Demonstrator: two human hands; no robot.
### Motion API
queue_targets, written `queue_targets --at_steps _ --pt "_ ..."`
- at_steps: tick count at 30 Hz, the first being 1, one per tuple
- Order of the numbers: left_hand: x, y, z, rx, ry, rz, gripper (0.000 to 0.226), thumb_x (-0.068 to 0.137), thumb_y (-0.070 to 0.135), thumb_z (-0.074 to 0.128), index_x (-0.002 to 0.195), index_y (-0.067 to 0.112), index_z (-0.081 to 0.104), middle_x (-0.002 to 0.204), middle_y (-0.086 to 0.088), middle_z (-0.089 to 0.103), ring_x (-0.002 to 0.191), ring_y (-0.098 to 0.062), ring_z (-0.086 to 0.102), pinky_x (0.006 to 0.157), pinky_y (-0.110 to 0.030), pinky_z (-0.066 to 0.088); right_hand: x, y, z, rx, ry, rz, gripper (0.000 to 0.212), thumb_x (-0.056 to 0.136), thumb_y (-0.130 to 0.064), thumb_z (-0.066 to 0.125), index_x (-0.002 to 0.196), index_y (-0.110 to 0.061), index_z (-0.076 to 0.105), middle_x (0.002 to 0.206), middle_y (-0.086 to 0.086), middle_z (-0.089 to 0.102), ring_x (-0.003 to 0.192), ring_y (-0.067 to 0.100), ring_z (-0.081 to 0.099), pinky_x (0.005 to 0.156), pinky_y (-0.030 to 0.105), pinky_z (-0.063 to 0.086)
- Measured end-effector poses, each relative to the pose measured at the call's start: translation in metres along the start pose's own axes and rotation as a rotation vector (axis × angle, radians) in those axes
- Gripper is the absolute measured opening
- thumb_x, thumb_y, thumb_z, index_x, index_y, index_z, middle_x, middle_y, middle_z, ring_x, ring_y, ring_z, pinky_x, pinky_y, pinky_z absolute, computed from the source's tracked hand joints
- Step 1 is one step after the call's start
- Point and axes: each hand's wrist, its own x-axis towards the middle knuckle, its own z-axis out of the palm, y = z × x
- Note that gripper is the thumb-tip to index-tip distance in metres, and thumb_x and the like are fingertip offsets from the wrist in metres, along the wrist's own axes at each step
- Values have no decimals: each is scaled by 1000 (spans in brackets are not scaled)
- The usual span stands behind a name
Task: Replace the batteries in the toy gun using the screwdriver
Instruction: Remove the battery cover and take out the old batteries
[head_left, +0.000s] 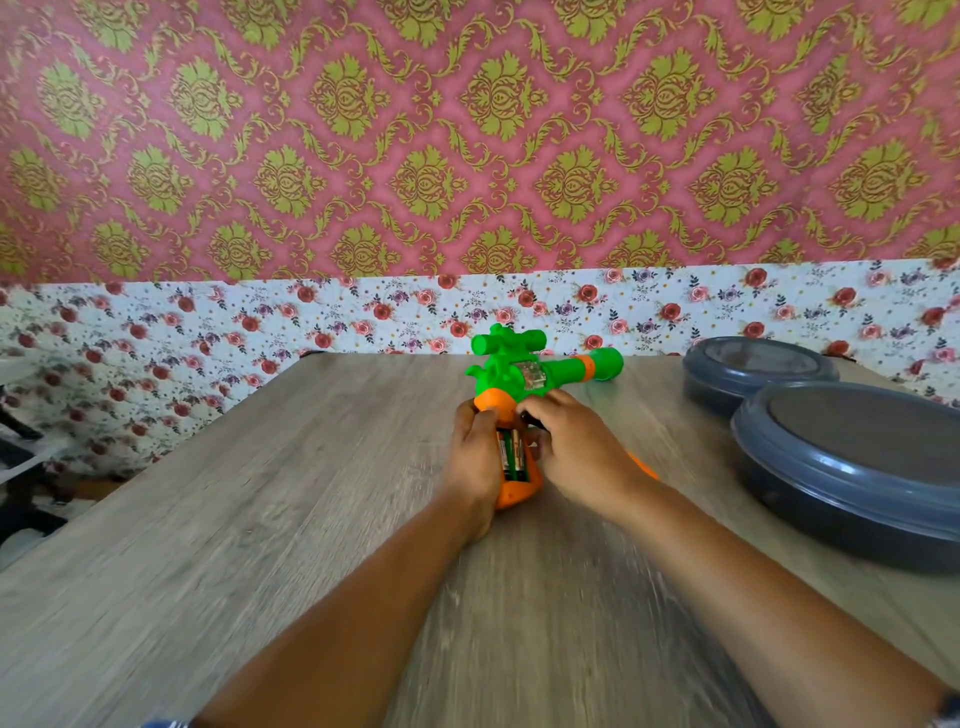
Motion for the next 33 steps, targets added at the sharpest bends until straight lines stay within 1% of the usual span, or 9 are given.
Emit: queue_targets --at_steps 5,9,11,16,21,24,28,30,33 --pt "-2 2 -1 48 -20 26 19 98 16 34 113 14 46 93 -14 61 76 -24 63 66 -36 52 1 2 -4 39 27 8 26 87 -2 49 110 -9 60 108 14 53 97 29 53 79 38 47" --pt "-2 2 -1 69 0 10 23 98 18 34 116 12 47 108 -22 58 83 -28 62 64 -35 53 -5 2 -7 116 101 -2 5 84 -13 62 87 -10 60 90 8 59 84 22 55 72 33 46" --pt "-2 3 -2 62 9 2 25 98 19 33 116 11 47 109 -23 57 80 -26 61 61 -32 51 -9 1 -9 151 165 -5 11 81 -14 67 77 -13 56 74 -4 56 68 8 51 60 13 38" --pt "-3 2 -2 97 13 1 17 97 23 33 105 22 48 112 -22 56 94 -33 60 68 -38 51 -15 0 -11 197 207 81 13 79 -12 69 78 -13 57 74 -8 56 60 -4 45 56 2 35" --pt "-2 2 0 139 19 -15 23 96 28 35 115 21 46 117 -24 56 101 -41 60 66 -39 50 -16 1 -18 243 88 103 11 80 -7 67 91 -9 68 72 -11 56 64 -3 50 58 0 36" --pt "-3 3 -1 96 14 -21 15 98 24 34 103 22 48 93 -16 60 75 -28 61 52 -29 50 -14 5 -34 268 44 158 8 80 -5 65 85 -10 70 76 -8 61 66 -6 51 57 0 37" --pt "-3 5 0 11 -29 -27 20 101 23 31 117 18 42 81 -13 60 70 -26 60 60 -32 50 -21 29 -68 353 -43 352 11 75 -1 69 79 -11 71 79 3 68 79 15 62 72 23 46" --pt "-3 5 0 -5 -31 -37 23 102 23 31 121 17 40 81 -14 59 68 -27 60 60 -32 50 -28 38 -78 362 -136 425 10 73 3 70 79 -6 71 74 3 67 77 14 61 65 18 45" --pt "-4 6 -1 1 -51 -37 22 102 24 30 122 20 38 82 -13 60 68 -25 61 58 -32 51 -33 45 -82 375 -196 525 11 73 9 68 79 0 70 56 -4 61 53 0 56 40 6 35"
